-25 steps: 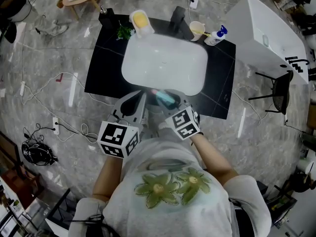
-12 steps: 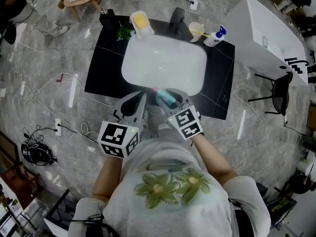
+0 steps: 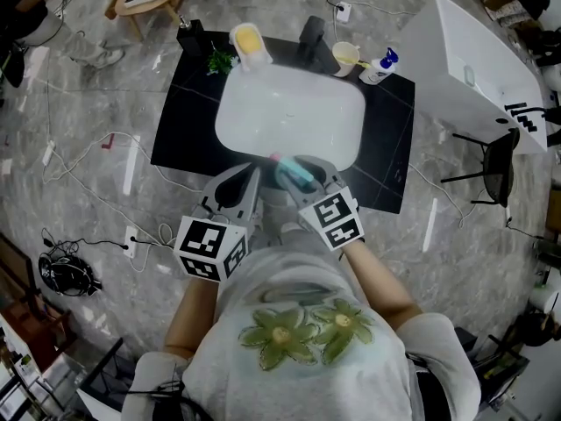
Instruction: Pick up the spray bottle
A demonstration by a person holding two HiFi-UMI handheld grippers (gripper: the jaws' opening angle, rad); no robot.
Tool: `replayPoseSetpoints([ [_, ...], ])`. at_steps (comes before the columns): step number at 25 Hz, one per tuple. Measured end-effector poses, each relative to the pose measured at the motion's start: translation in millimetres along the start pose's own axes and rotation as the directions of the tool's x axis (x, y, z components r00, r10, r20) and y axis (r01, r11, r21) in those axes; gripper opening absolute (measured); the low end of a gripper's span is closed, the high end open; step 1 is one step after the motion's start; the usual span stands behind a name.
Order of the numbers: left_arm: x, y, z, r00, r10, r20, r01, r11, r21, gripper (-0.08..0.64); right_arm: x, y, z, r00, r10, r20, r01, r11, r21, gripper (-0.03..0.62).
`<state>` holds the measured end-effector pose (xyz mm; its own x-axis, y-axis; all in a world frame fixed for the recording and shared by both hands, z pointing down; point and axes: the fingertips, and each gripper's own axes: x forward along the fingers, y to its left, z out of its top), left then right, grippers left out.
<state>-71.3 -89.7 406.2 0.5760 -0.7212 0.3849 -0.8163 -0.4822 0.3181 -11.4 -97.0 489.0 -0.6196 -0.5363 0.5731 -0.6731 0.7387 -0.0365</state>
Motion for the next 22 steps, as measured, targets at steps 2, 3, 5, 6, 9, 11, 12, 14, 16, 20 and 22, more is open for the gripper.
replayPoseSetpoints([
  [2,0,-2,1,1.0,-0.001,0.002,0.001,1.0,0.002,0.009,-3,0,4,1.0,0.001,0.004,-0.001,1.0,0.006,0.152],
  [3,0,-2,1,1.0,-0.001,0.002,0.001,1.0,0.002,0.009,-5,0,6,1.0,0.002,0.008,-0.002,1.0,0.011,0.152],
  [5,0,-3,1,1.0,0.0,0.001,0.0,1.0,0.004,0.009,-7,0,10,1.0,0.003,0.014,-0.003,1.0,0.016,0.152],
  [6,0,-3,1,1.0,0.001,0.001,-0.001,1.0,0.004,0.009,-8,-1,12,1.0,0.002,0.016,-0.003,1.0,0.018,0.152],
  [9,1,-3,2,1.0,0.003,0.003,-0.003,1.0,0.008,0.009,-10,-3,16,1.0,0.003,0.021,-0.003,1.0,0.025,0.152],
  [11,1,-4,3,1.0,0.005,0.006,-0.005,1.0,0.011,0.009,-12,-4,19,1.0,0.006,0.026,-0.007,1.0,0.029,0.152],
  [12,1,-4,4,1.0,0.005,0.008,-0.006,1.0,0.013,0.009,-14,-4,21,1.0,0.007,0.03,-0.008,1.0,0.029,0.152],
  [14,1,-5,7,1.0,0.007,0.011,-0.007,1.0,0.017,0.009,-17,-4,27,0.999,0.009,0.04,-0.01,1.0,0.028,0.152],
  [16,0,-6,9,1.0,0.009,0.014,-0.009,1.0,0.02,0.009,-21,-4,33,0.999,0.009,0.048,-0.01,1.0,0.028,0.152],
  [20,0,-6,10,1.0,0.013,0.018,-0.014,1.0,0.023,0.009,-28,-6,44,0.998,0.006,0.064,-0.008,1.0,0.022,0.152],
  [22,0,-7,10,1.0,0.015,0.018,-0.015,1.0,0.024,0.009,-31,-5,51,0.997,0.01,0.075,-0.012,1.0,0.018,0.152],
])
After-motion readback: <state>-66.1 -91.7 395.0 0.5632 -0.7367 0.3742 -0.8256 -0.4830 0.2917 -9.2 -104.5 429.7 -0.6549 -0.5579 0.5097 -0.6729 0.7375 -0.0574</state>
